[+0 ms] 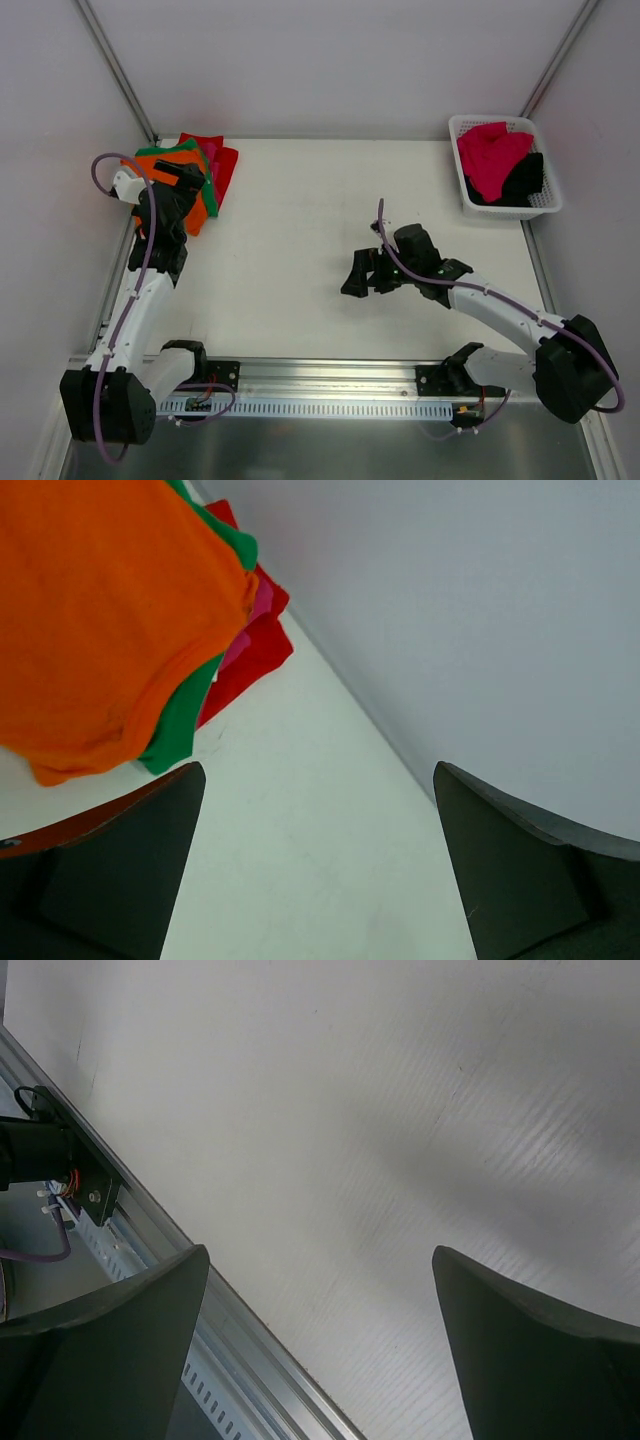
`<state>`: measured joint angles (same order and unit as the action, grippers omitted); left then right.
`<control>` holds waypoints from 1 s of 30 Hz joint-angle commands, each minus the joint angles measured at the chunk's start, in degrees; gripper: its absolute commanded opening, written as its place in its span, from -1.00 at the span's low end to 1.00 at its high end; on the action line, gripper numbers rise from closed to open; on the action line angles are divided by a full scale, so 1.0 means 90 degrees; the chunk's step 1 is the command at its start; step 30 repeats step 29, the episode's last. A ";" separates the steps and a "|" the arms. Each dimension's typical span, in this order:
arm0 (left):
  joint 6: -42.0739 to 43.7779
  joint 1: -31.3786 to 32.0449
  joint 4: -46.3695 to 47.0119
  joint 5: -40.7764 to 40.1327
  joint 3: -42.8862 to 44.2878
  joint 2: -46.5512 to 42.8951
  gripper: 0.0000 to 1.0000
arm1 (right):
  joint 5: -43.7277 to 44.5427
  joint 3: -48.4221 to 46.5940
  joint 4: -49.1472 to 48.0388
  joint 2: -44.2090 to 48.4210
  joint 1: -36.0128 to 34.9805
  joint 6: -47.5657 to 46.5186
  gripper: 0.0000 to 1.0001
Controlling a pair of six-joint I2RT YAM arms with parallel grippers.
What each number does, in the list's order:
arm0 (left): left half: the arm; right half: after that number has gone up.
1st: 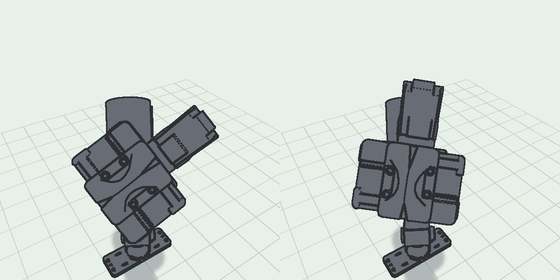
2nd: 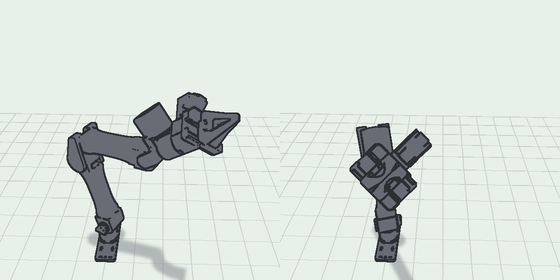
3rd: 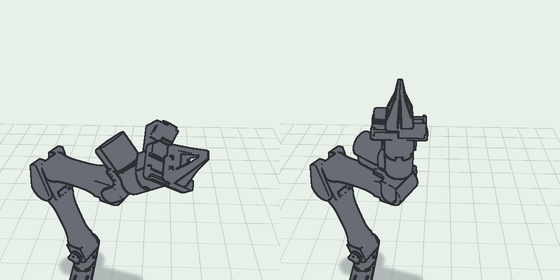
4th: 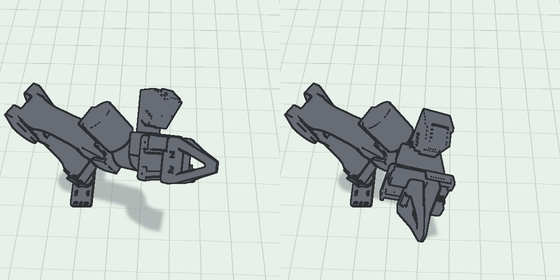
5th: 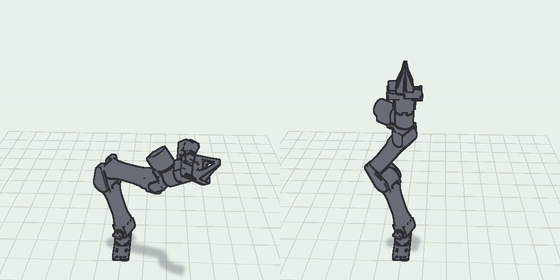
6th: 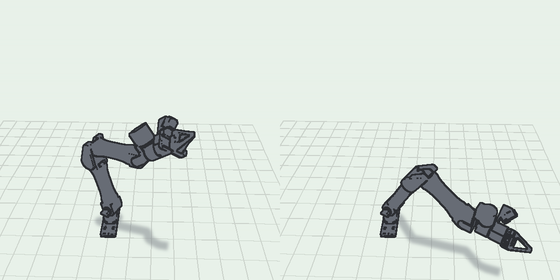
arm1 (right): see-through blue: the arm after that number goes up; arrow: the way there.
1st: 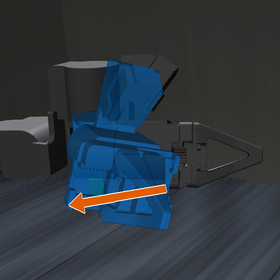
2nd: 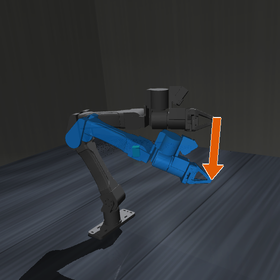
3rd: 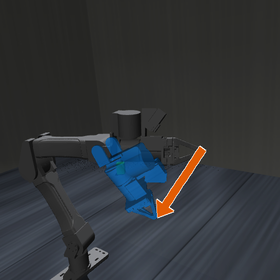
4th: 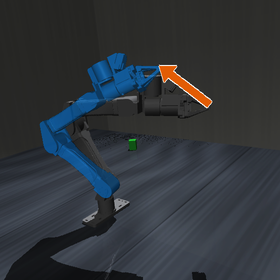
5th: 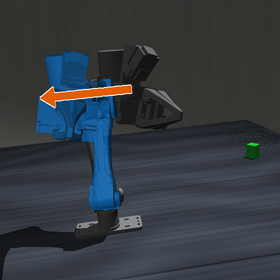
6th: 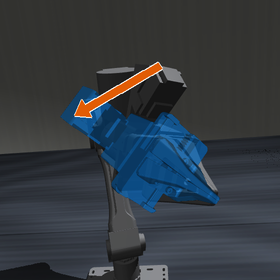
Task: Fold and stack the t-shirts
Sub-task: Neatly place the folded tshirt to the corner
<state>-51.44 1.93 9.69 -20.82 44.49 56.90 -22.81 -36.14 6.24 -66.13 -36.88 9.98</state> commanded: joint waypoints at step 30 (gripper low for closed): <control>0.2884 0.5107 -0.1204 0.2655 -0.0168 0.2231 0.98 | 0.1899 -0.1003 0.0801 0.0815 0.0075 -0.0600 0.99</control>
